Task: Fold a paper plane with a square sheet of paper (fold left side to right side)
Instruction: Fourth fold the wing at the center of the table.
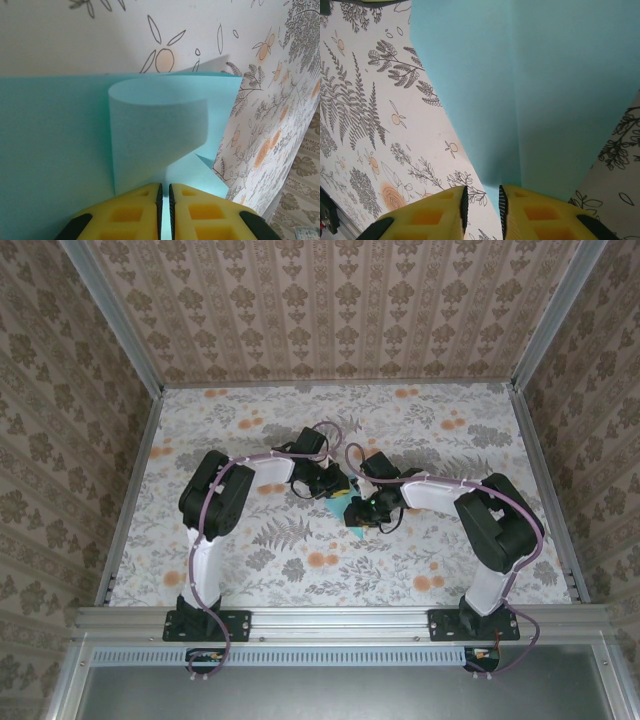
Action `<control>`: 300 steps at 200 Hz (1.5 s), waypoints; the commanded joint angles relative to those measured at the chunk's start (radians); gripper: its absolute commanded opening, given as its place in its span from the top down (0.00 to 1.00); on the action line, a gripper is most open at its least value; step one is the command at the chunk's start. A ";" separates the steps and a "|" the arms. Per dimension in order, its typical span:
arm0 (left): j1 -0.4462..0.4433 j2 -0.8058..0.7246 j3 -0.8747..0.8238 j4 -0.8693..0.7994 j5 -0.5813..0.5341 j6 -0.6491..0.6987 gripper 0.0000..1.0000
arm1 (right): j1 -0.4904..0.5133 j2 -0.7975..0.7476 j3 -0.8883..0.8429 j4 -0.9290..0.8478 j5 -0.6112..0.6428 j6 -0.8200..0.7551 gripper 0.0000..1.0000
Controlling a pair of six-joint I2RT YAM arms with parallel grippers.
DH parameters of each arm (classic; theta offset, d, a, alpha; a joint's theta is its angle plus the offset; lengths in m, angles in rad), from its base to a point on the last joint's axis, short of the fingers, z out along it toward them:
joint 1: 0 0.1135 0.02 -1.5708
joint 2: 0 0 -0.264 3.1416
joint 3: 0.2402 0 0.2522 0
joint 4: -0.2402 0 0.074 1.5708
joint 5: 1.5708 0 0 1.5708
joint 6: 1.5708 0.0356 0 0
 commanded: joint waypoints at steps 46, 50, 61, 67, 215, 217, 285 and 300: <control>0.004 0.014 -0.031 -0.086 -0.047 0.027 0.84 | 0.000 0.027 -0.012 -0.015 0.002 0.002 0.78; 0.004 0.014 -0.032 -0.086 -0.046 0.028 0.84 | 0.000 0.028 -0.015 -0.011 0.000 0.003 0.79; 0.004 0.014 -0.030 -0.087 -0.049 0.027 0.84 | -0.004 0.031 -0.021 -0.005 -0.004 0.006 0.79; 0.004 0.013 -0.030 -0.088 -0.049 0.027 0.84 | -0.006 0.032 -0.024 -0.003 -0.004 0.007 0.80; 0.007 0.010 -0.024 -0.091 -0.048 0.045 0.84 | -0.034 0.027 -0.065 -0.030 0.002 0.006 0.93; 0.007 0.008 -0.025 -0.090 -0.049 0.047 0.84 | -0.036 0.027 -0.068 -0.029 0.001 0.008 0.95; 0.000 -0.104 -0.040 0.015 0.007 0.102 0.84 | -0.090 0.086 -0.143 0.036 -0.077 0.050 1.00; -0.008 -0.119 -0.048 0.032 0.012 0.106 0.84 | -0.096 0.096 -0.153 0.049 -0.085 0.050 1.00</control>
